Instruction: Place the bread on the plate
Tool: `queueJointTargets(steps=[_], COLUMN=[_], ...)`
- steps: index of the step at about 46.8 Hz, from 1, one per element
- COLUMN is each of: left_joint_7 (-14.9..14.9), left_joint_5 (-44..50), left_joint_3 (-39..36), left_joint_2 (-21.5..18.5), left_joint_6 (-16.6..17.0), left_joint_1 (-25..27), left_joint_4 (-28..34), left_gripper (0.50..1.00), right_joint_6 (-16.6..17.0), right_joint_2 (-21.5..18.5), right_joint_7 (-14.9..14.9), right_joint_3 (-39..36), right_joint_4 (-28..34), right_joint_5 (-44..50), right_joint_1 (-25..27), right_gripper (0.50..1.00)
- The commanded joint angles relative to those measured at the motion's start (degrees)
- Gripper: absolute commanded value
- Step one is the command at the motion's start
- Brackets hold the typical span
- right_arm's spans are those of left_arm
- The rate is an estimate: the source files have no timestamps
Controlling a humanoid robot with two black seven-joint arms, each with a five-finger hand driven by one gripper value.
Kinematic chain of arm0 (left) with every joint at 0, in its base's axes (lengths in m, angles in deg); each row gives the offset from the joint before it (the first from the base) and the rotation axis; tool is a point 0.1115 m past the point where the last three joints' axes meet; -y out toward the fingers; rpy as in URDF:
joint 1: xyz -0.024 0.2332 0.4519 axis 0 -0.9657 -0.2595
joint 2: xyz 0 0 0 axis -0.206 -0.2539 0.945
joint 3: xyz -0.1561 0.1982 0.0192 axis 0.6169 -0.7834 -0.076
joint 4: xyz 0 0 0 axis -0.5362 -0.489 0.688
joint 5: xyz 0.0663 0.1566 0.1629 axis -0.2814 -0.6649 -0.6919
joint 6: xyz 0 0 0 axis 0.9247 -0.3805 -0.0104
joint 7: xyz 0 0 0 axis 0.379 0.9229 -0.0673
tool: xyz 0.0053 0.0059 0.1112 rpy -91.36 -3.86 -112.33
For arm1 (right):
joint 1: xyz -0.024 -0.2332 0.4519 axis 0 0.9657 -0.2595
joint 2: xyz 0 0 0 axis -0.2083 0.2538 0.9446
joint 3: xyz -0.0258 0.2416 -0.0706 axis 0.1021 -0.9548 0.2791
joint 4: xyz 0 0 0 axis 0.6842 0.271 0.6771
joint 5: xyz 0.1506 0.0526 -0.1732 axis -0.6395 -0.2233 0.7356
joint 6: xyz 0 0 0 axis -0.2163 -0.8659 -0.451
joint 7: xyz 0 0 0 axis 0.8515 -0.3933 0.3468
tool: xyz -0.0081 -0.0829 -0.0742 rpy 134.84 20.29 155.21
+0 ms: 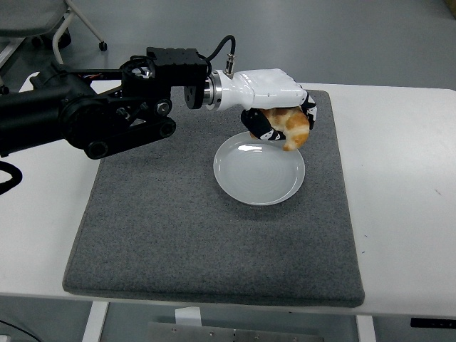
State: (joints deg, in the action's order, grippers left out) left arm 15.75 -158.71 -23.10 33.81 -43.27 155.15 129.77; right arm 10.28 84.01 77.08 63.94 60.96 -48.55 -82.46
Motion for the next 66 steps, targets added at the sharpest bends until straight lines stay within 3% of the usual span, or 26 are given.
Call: queueJointTargets(steps=[1, 18, 44, 51, 66], left_joint_7=[0.01, -0.08, -0.08, -0.08, -0.17], left_joint_5=[-1.15, -9.06, -9.68, -11.17, -11.61], left_joint_3=[-0.02, -0.11, -2.12, -2.39, -2.65], left_joint_2=[1.28, 3.31, 3.22, 3.31, 3.31], left_joint_6=[0.38, 1.61, 1.79, 3.55, 3.81], left_joint_1=[-1.09, -6.10, -9.27, -9.97, -10.59], left_joint_4=[-1.11, -5.15, -6.12, -7.35, -7.79], left_gripper=[0.500, 0.500, 0.500, 0.500, 0.500], right_joint_6=[-0.05, -0.05, -0.05, 0.04, 0.04], right_joint_2=[0.00, 0.00, 0.00, 0.00, 0.00], right_joint_7=[0.01, 0.01, 0.01, 0.01, 0.01], right_joint_3=[0.03, 0.03, 0.03, 0.03, 0.03], right_joint_4=[0.00, 0.00, 0.00, 0.00, 0.00], right_joint_5=[0.00, 0.00, 0.00, 0.00, 0.00], right_joint_1=[-0.09, 0.00, -0.09, 0.00, 0.00], right_gripper=[0.930, 0.930, 0.930, 0.930, 0.930])
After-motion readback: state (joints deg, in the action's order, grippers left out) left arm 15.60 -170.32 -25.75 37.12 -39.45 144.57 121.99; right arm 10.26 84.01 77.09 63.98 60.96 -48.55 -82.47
